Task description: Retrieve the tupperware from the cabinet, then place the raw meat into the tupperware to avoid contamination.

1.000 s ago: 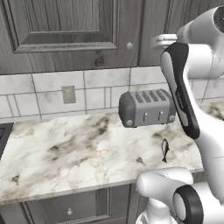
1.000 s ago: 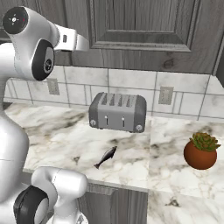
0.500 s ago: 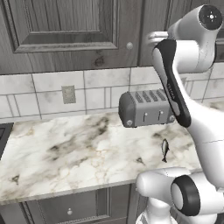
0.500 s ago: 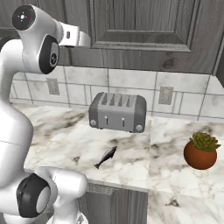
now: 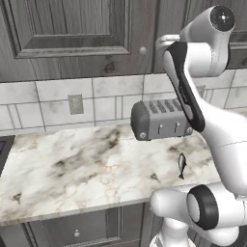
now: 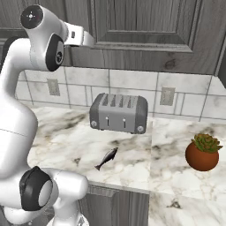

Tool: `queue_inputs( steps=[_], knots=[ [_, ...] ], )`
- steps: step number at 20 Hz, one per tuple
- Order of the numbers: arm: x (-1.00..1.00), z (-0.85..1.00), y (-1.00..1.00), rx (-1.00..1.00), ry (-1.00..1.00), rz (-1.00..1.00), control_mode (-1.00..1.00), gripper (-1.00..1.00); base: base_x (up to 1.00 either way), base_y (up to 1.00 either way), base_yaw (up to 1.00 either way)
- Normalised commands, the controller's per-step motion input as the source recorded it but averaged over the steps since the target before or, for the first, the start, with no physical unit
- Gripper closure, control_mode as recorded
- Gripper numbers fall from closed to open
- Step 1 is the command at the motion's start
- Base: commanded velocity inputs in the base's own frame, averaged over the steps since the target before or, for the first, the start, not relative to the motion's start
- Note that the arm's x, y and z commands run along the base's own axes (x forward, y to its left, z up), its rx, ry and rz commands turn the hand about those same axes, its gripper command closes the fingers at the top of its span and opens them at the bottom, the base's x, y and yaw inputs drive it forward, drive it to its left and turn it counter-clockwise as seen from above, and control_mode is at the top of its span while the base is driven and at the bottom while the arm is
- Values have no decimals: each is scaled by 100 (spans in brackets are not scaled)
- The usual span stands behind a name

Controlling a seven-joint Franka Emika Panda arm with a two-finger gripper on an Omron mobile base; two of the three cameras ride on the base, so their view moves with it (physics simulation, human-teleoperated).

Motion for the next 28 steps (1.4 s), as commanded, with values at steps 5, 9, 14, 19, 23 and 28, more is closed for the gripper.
queue_inputs(
  steps=[5, 9, 14, 19, 23, 28],
  knots=[
    [33, -13, 0, 0, 0, 0, -100, -100, 0, 0, 0],
    [37, -3, 0, 0, 0, 0, -100, -100, 0, 0, 0],
    [34, -2, 0, 0, 0, 0, -100, -100, 0, 0, 0],
    [13, -2, 0, 0, 0, 0, -100, -100, 0, 0, 0],
    [13, -9, 4, 0, 0, 0, -100, 100, 0, 0, 0],
    [1, -18, 5, 1, 1, 0, -100, 100, 0, 0, 0]
  ],
)
